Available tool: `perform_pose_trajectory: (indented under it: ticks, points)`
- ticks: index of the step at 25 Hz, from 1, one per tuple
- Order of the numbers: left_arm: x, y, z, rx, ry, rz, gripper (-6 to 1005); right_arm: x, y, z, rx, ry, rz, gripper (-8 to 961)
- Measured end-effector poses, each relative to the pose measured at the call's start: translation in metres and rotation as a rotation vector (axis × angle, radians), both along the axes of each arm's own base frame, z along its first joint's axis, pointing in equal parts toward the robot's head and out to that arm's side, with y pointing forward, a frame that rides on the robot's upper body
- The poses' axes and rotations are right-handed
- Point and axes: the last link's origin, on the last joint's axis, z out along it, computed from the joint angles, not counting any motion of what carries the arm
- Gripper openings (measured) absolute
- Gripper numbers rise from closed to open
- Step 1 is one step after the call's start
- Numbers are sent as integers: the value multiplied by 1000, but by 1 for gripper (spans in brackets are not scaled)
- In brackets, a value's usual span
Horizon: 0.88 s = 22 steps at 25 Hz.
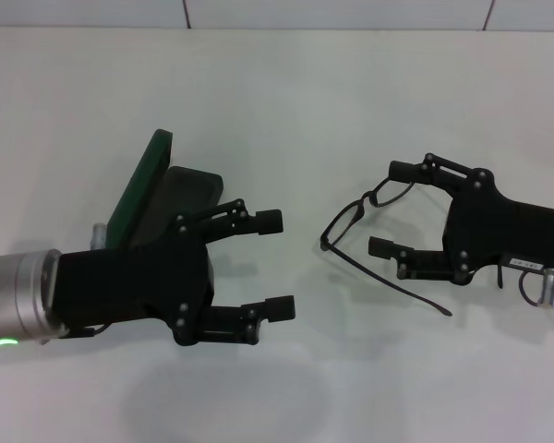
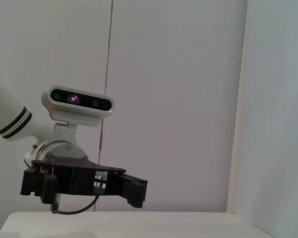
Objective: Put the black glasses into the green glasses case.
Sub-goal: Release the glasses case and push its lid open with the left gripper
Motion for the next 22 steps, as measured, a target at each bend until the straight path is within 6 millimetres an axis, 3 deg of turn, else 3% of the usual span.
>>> perform_pose_trajectory:
  ticks: [10, 14, 18, 22]
  points:
    - [3, 3, 0, 15, -15, 3, 880, 1, 3, 4, 41, 25, -18, 866]
    - [5, 8, 12, 92, -108, 52, 880, 2, 3, 5, 57, 37, -31, 864]
    - [3, 32, 35, 123, -198, 237, 879, 3, 4, 5, 65, 42, -43, 863]
    - [-3, 68, 58, 49, -98, 466, 878, 5, 2, 5, 63, 45, -54, 861]
